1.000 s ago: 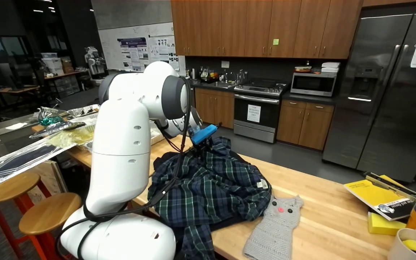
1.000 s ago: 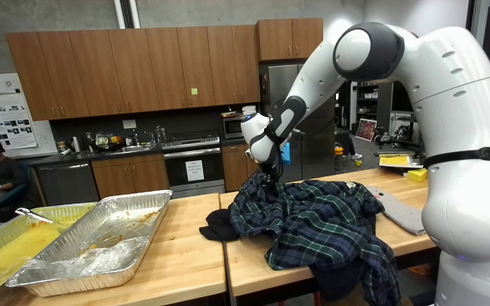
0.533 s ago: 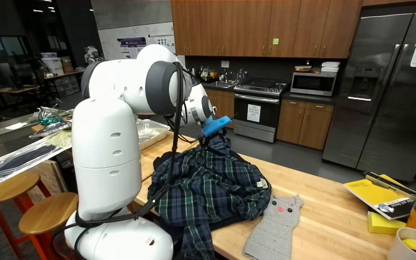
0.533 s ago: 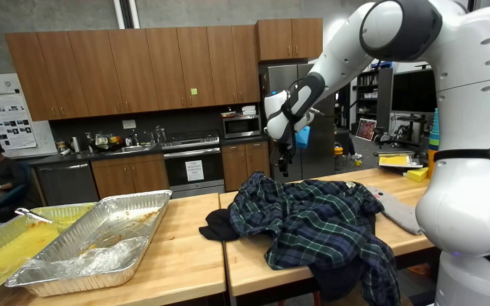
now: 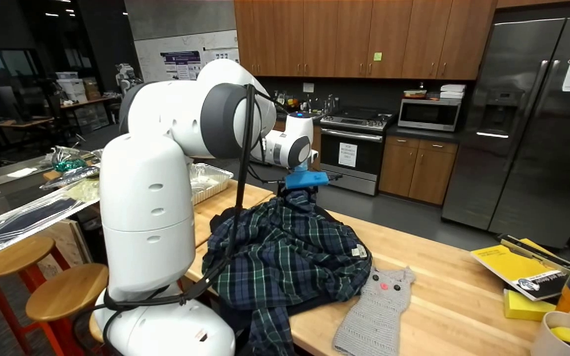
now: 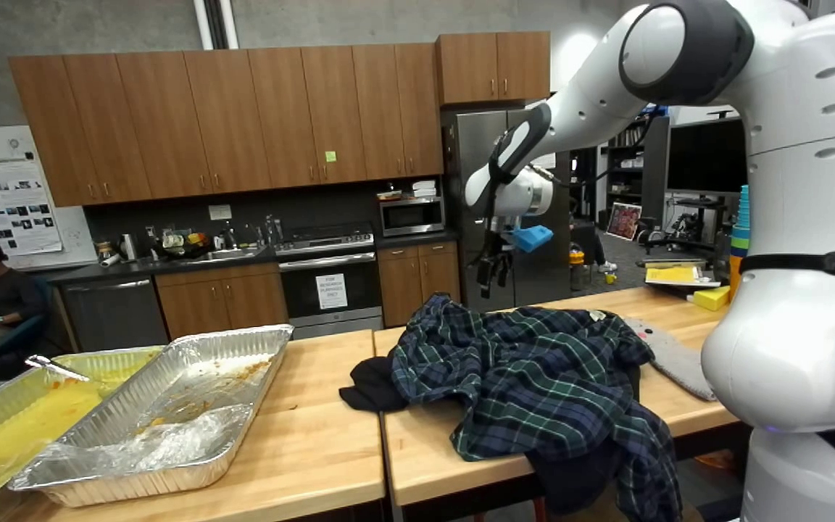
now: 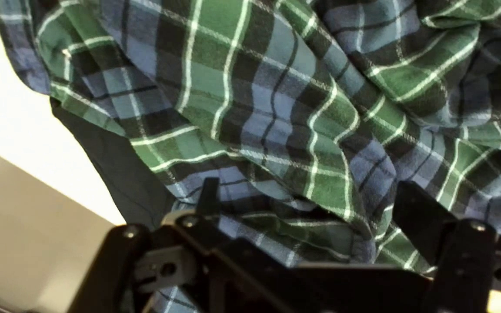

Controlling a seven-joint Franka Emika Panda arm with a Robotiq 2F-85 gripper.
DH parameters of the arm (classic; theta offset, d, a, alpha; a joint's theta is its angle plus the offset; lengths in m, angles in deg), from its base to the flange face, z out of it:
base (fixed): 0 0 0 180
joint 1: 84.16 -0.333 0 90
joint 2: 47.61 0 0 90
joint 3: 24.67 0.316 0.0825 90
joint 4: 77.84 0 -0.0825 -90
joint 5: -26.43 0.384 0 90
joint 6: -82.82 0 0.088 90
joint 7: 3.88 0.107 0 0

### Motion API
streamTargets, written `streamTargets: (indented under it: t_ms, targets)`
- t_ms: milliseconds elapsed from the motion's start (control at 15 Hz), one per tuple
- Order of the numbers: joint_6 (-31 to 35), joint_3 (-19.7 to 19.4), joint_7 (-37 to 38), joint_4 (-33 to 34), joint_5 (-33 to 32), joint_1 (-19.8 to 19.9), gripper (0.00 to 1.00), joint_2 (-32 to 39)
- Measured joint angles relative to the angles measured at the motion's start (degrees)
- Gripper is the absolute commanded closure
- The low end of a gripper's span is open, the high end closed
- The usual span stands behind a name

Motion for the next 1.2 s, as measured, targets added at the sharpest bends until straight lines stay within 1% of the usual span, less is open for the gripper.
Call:
streamTargets:
  t_ms: [133, 533, 733, 1200]
  targets:
    - [-0.9, -0.5, 1.3, 1.2, 1.7, 0.4, 0.0, 0.1]
    - [-2.3, -1.4, 7.5, 6.5, 0.6, 0.2, 0.0, 2.1]
    - [-3.6, -1.4, 10.9, 10.8, -1.3, -0.5, 0.0, 5.7]
    - [-10.9, -0.5, 14.0, 24.4, -3.0, -2.6, 0.0, 17.0]
